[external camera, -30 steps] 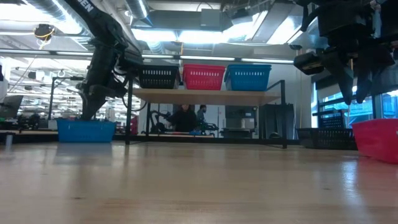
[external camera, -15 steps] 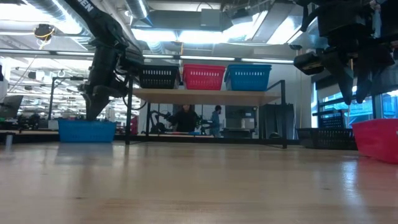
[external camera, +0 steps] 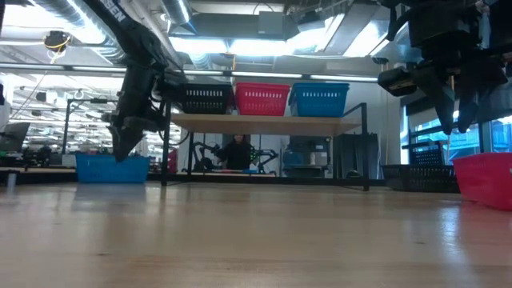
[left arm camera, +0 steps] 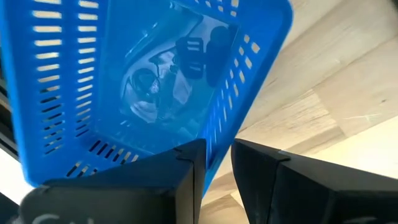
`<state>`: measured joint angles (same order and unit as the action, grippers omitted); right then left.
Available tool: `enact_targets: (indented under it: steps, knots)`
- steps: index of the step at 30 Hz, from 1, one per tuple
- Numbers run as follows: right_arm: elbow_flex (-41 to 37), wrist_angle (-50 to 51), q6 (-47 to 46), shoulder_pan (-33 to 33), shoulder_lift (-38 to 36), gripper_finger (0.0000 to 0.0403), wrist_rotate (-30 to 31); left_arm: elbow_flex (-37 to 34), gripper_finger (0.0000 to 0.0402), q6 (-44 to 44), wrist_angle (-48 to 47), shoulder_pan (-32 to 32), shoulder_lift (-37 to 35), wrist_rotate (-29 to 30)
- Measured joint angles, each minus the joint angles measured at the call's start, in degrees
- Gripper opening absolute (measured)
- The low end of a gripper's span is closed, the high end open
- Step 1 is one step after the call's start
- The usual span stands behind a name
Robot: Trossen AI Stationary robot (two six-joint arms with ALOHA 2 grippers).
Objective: Stack baskets on shelf by color
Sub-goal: Stack the blue bin on the blue bin on the shelf
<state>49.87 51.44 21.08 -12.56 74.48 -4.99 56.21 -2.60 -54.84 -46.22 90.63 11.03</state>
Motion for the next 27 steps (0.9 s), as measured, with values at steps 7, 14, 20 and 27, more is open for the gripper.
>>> enact_targets:
  steps: [7,14,20,27]
  knots:
    - [0.0,0.0,0.0,0.0,0.0,0.0058,0.0,0.2,0.0068,1.0,1.0,0.2,2.6,0.0]
    - [0.0,0.0,0.0,0.0,0.0,0.0058,0.0,0.0,0.0008,1.2,0.3,0.2,0.9,1.1]
    - [0.0,0.0,0.0,0.0,0.0,0.0059,0.0,0.0,0.0002,1.0,-1.5,0.2,-5.1,1.8]
    - [0.0,-0.1,0.0,0.0,0.0,0.0058,0.3,0.0,0.0001,-1.8,-6.4,0.4,-15.6,5.2]
